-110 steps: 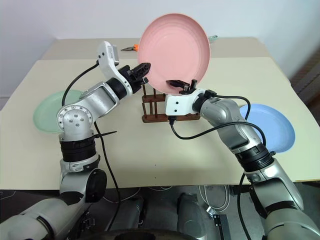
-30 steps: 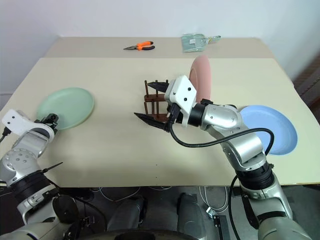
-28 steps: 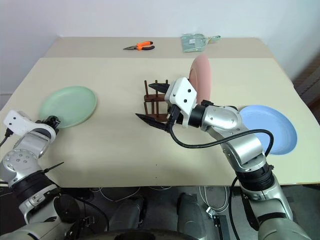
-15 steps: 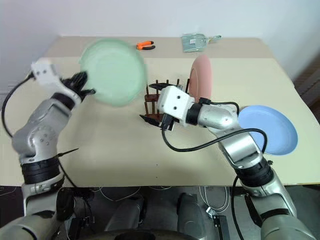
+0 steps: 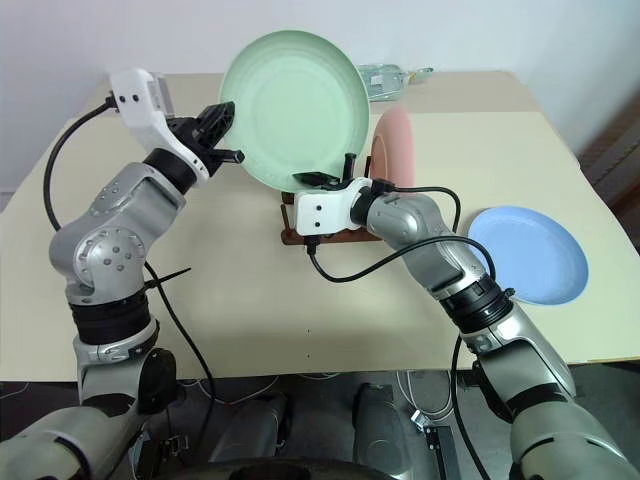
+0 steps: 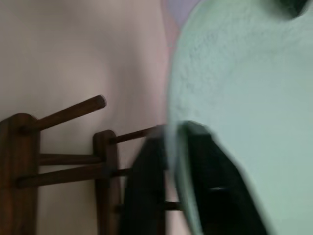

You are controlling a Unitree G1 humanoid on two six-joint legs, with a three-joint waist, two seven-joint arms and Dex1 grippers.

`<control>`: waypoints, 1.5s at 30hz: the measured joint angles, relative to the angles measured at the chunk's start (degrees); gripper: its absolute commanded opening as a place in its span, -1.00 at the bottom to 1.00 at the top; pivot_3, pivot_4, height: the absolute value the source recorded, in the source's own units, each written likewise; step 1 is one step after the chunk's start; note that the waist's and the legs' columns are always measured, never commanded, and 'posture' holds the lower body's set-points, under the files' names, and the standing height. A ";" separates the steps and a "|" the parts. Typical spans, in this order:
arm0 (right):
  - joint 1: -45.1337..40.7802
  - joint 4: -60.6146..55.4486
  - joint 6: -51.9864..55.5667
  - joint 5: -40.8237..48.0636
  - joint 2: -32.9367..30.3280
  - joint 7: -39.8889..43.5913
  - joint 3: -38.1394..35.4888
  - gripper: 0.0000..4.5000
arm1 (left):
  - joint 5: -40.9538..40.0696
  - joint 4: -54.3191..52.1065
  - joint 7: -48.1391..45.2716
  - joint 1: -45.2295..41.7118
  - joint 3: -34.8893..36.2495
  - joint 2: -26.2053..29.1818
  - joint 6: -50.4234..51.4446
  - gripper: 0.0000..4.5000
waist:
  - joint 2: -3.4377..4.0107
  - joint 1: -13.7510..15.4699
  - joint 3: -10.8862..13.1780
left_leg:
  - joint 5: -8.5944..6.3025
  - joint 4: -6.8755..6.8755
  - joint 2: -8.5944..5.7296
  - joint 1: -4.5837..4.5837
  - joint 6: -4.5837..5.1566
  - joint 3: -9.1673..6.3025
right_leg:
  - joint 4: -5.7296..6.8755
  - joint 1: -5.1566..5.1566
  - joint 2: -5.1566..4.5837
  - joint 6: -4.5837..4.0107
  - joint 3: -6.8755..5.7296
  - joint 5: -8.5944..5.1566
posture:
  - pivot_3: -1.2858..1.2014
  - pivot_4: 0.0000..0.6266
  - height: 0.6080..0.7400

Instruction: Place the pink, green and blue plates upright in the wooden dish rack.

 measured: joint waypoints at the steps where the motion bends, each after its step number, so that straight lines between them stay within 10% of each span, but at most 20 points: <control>1: 0.10 -0.01 -0.42 -0.61 0.09 -0.34 0.00 -1.00 | -1.34 0.00 0.41 -0.07 0.99 -1.09 -0.02 -0.54 | 0.00 0.01 0.00 | 0.00 0.01 0.00 0.00 0.00 -0.01 | 0.00 0.01 0.00 0.00 0.00 0.00 | 0.03 -0.52 1.00; 6: 0.17 1.01 -2.15 -1.83 0.08 -1.12 -0.65 -1.00 | -8.89 1.29 5.23 -4.02 9.66 -5.68 -3.30 0.58 | -0.09 0.13 0.05 | 0.03 0.01 -0.01 -0.02 -0.05 -0.04 | -0.01 0.01 0.01 -0.01 -0.01 0.01 | 0.03 -0.52 1.00; 11: 2.07 -3.17 -1.58 7.43 1.83 1.52 -6.68 -1.00 | -5.98 5.75 4.89 -3.93 13.91 2.61 -11.17 0.58 | -0.07 -0.43 0.04 | 0.06 -0.16 0.08 0.12 -0.10 0.01 | 0.00 -0.01 0.13 -0.02 0.07 0.00 | 0.03 -0.52 1.00; 18: 6.53 -17.95 22.14 40.69 9.52 5.27 -20.86 -1.00 | 9.16 8.89 -11.29 14.26 0.87 14.68 -20.58 0.58 | -0.06 0.72 0.03 | -0.07 -0.06 0.02 0.01 0.17 -0.18 | -0.05 0.08 0.14 -0.13 0.08 0.05 | 0.03 -0.52 1.00; 24: 9.74 -25.42 43.31 70.62 17.71 -9.12 -32.78 -1.00 | 9.83 5.49 -29.19 30.24 -9.65 17.80 -23.33 0.58 | 0.09 0.01 0.01 | -0.08 -0.26 0.13 -0.01 0.16 -0.13 | 0.09 -0.19 0.17 -0.40 0.14 -0.07 | 0.03 -0.52 1.00; 37: 10.46 -20.94 52.88 82.10 16.54 -20.75 -36.64 -1.00 | 4.84 -2.62 -42.82 35.51 -13.04 22.60 -17.99 0.58 | 0.23 -0.06 0.03 | -0.05 -0.21 0.15 -0.05 0.16 -0.01 | 0.20 -0.32 0.18 -0.48 0.14 -0.09 | 0.03 -0.52 1.00; 45: 9.84 -17.76 51.78 76.62 13.91 -18.43 -34.04 0.48 | 4.98 -6.00 -42.99 35.15 -14.68 22.60 -16.73 0.60 | 0.23 -0.07 0.04 | -0.05 -0.21 0.15 -0.06 0.16 0.00 | 0.19 -0.32 0.19 -0.46 0.14 -0.09 | 0.03 -0.52 1.00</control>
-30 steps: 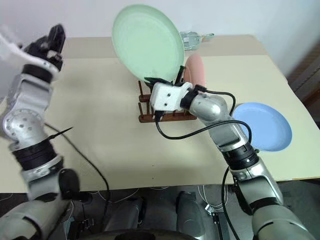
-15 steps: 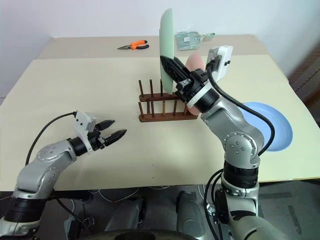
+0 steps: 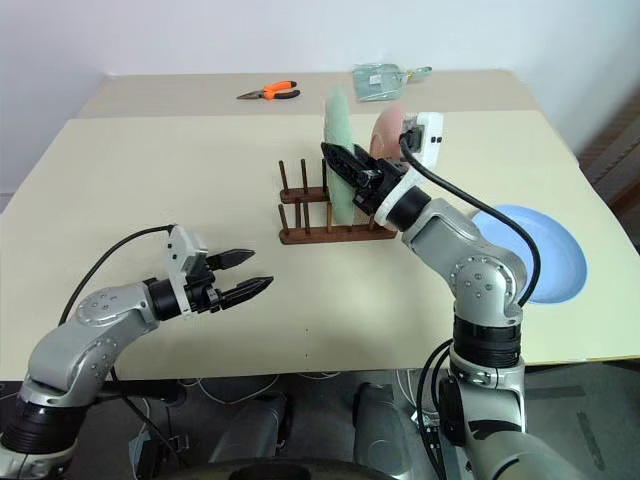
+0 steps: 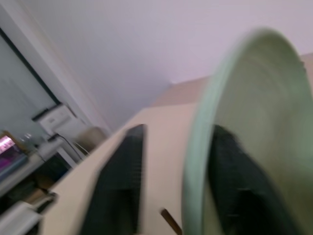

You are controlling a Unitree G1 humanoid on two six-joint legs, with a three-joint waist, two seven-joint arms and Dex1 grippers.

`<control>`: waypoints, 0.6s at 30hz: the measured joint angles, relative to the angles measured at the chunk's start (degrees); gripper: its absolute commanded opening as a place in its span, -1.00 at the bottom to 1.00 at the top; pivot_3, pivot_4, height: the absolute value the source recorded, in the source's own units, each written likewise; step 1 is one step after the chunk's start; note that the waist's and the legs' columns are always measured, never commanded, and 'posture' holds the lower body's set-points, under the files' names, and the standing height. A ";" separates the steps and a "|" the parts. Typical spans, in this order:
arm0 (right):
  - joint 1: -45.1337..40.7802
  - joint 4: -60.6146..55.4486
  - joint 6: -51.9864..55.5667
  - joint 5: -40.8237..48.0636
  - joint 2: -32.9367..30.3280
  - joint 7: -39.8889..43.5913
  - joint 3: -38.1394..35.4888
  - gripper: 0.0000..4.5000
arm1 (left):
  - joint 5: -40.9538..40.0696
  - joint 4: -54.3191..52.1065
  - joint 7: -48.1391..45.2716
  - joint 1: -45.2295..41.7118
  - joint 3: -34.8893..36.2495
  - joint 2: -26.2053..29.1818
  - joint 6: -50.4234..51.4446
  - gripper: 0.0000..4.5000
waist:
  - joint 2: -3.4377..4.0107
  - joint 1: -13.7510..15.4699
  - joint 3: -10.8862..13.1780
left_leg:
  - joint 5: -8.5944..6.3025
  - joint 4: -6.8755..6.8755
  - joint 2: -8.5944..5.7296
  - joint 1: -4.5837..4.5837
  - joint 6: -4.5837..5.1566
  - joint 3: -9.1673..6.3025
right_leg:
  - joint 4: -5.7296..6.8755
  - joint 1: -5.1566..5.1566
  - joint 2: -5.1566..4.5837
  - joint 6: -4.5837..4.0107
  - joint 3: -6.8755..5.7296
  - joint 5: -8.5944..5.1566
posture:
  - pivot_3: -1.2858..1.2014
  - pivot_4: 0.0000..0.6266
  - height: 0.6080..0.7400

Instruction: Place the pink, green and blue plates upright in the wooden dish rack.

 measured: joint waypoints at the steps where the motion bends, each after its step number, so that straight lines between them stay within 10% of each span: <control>1: -0.39 -0.12 -1.33 -1.84 -0.47 0.94 0.62 0.48 | -0.01 -0.02 -0.01 -0.13 -0.02 0.00 0.19 0.60 | 0.00 -0.01 0.00 | 0.00 0.00 0.00 0.00 0.00 0.00 | 0.01 0.00 0.00 0.01 0.00 0.01 | 0.03 -0.52 1.00; 6: -2.01 -3.80 -5.73 -7.45 -9.74 8.14 1.04 0.48 | 0.82 -0.21 0.13 -2.65 -2.37 -1.04 0.17 0.60 | 0.17 0.61 0.12 | 0.01 0.12 -0.07 -0.11 0.02 -0.01 | -0.09 0.06 -0.05 0.05 -0.01 0.00 | 0.03 -0.52 1.00; 10: -3.90 -6.06 -6.90 -5.18 -19.85 12.72 -10.11 0.98 | 3.68 -0.28 0.25 -6.06 -6.84 -3.27 -1.25 0.60 | 0.01 1.29 0.01 | -0.03 0.06 -0.01 0.09 0.10 0.00 | -0.28 0.36 -0.04 0.04 -0.10 -0.03 | 0.03 -0.52 1.00; 18: 14.71 -8.40 -6.16 -6.63 -25.08 16.11 -15.30 0.98 | 5.13 0.22 -1.95 -9.81 -12.46 -6.87 -2.30 0.60 | 0.15 1.36 0.04 | -0.06 0.13 0.00 0.08 0.15 0.11 | -0.30 0.38 -0.07 0.02 -0.03 -0.06 | 0.03 -0.52 1.00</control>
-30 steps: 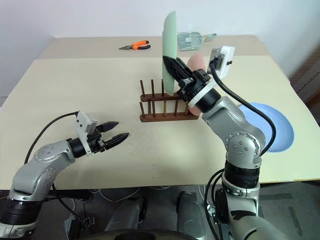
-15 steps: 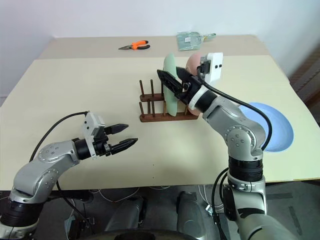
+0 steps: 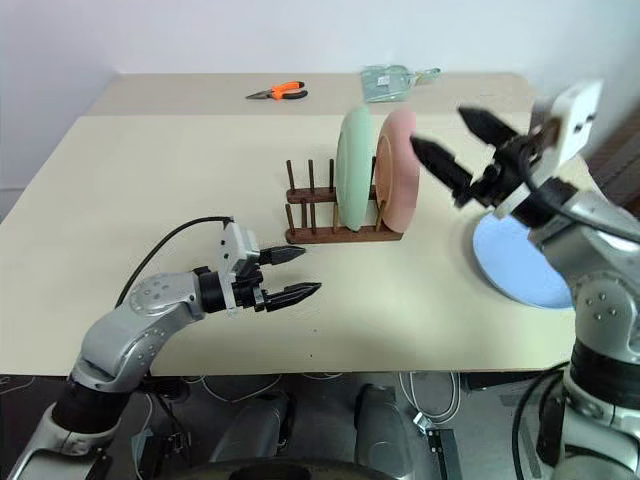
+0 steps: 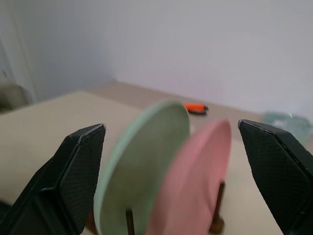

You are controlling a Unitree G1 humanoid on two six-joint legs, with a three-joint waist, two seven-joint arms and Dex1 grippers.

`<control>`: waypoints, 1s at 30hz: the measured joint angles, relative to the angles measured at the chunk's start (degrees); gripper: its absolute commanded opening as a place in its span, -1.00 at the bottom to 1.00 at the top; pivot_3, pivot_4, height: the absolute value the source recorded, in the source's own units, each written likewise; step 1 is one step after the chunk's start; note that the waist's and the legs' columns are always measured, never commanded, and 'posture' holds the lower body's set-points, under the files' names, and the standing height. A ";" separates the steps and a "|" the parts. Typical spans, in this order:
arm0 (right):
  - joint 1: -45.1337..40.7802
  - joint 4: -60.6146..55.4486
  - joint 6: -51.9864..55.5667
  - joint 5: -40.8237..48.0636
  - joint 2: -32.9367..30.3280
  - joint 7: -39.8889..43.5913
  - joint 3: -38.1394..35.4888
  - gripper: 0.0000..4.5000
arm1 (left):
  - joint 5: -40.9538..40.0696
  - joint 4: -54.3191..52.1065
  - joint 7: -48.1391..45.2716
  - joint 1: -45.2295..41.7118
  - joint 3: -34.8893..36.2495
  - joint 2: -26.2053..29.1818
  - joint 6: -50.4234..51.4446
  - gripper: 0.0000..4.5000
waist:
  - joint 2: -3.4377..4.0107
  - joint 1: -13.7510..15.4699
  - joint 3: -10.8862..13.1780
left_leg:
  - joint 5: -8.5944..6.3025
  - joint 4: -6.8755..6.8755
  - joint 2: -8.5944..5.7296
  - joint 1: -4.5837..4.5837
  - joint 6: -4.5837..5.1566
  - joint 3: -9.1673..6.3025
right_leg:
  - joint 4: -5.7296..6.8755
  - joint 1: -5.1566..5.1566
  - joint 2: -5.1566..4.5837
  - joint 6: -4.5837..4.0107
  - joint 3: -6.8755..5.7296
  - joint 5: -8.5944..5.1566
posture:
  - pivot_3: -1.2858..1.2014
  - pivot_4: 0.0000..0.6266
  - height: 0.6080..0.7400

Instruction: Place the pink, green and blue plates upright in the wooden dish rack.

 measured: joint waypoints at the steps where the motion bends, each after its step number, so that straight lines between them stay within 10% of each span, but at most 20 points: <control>1: 3.04 0.10 -1.03 -2.89 -1.23 -0.03 0.02 0.98 | 0.38 0.14 -0.42 -0.58 -0.46 -0.02 -0.21 0.60 | 0.00 0.13 0.00 | 0.00 0.01 -0.01 -0.01 0.00 0.00 | -0.01 0.01 0.00 0.00 -0.01 0.00 | 0.03 -0.52 1.00; 10: 20.01 11.81 -8.24 -30.01 -8.52 -0.95 14.08 0.87 | 1.50 0.43 -3.89 -0.82 -2.10 0.11 -1.22 0.60 | 0.01 0.01 0.00 | -0.01 0.06 -0.05 -0.01 0.03 0.10 | -0.04 0.03 -0.08 0.02 0.05 -0.03 | 0.03 -0.52 1.00; 19: 16.82 19.17 -10.41 -40.76 -7.55 -4.88 17.68 -0.97 | 2.42 0.52 -4.46 -0.49 -2.72 0.15 -1.53 0.60 | 0.04 0.26 -0.04 | -0.02 0.14 -0.08 -0.02 0.05 0.04 | -0.05 0.12 -0.09 0.07 0.04 -0.06 | 0.03 -0.52 1.00; 30: 5.44 19.19 -13.71 -40.14 -1.78 -8.60 11.84 -0.99 | 3.52 1.78 -2.55 -0.15 -1.12 -0.11 -3.34 0.60 | 0.17 -0.24 0.00 | -0.02 0.09 -0.04 0.04 0.04 0.06 | 0.01 0.08 -0.04 0.06 0.05 -0.03 | 0.03 -0.52 1.00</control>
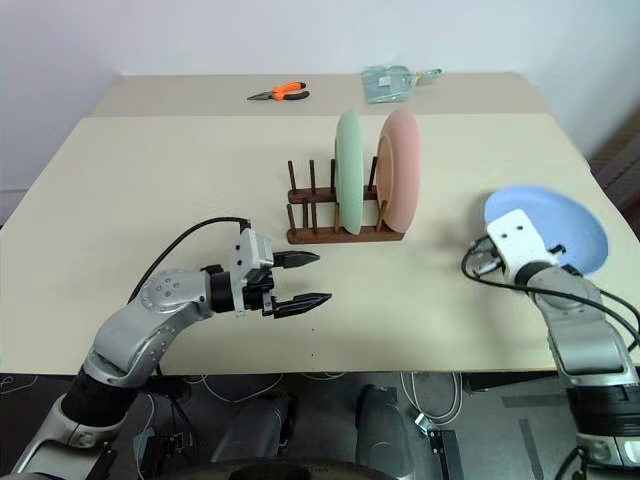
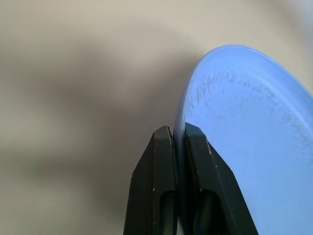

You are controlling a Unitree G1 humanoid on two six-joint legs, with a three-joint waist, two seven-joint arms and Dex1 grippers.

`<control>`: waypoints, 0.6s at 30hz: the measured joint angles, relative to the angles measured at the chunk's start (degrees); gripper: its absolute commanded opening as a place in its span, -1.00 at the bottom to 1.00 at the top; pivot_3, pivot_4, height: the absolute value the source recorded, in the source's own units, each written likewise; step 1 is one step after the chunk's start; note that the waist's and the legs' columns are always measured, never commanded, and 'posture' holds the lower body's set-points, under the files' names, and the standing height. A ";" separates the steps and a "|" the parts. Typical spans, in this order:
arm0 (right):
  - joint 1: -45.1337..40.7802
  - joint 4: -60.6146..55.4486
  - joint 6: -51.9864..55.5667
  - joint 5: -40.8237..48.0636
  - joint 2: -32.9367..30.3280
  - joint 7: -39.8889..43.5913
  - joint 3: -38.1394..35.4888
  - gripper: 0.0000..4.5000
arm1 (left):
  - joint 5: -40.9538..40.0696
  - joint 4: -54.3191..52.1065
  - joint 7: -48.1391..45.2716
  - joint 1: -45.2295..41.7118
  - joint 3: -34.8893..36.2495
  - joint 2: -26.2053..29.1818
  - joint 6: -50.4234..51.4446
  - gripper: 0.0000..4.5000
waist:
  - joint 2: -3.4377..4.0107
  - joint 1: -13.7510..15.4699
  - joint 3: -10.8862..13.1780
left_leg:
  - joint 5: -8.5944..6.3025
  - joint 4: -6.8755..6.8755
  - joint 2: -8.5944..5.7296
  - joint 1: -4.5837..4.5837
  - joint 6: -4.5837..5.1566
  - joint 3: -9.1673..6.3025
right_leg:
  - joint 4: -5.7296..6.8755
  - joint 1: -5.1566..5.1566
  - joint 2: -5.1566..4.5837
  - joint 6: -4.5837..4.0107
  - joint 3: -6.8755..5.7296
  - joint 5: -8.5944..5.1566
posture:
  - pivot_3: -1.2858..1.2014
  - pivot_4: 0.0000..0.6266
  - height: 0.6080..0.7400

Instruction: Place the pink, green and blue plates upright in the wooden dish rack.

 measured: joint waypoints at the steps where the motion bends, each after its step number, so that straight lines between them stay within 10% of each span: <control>1: -4.21 -0.90 -0.35 2.96 2.14 -0.07 -2.10 -0.99 | 0.61 0.96 0.67 0.23 0.83 -0.03 -0.92 0.60 | 0.10 -0.38 0.06 | 0.00 0.00 0.01 0.00 0.00 0.01 | 0.01 -0.02 0.01 0.01 0.02 0.01 | 0.03 -0.52 1.00; 12: -38.19 -17.37 13.75 59.51 24.58 -9.36 -7.90 -0.99 | 5.75 14.50 4.06 3.24 12.57 3.23 -12.87 0.60 | 0.06 -1.20 -0.08 | 0.00 -0.12 -0.03 -0.03 0.01 -0.40 | 0.03 -0.11 -0.11 0.00 -0.11 0.07 | 0.03 -0.52 1.00; 18: -40.19 -11.33 15.48 70.30 40.97 -26.72 1.26 -0.99 | 5.55 15.79 4.81 4.26 16.98 3.58 -14.11 0.60 | 0.04 -1.07 -0.15 | 0.08 -0.22 0.03 -0.10 -0.13 -0.39 | 0.44 -0.44 0.09 0.09 -0.12 0.15 | 0.03 -0.52 1.00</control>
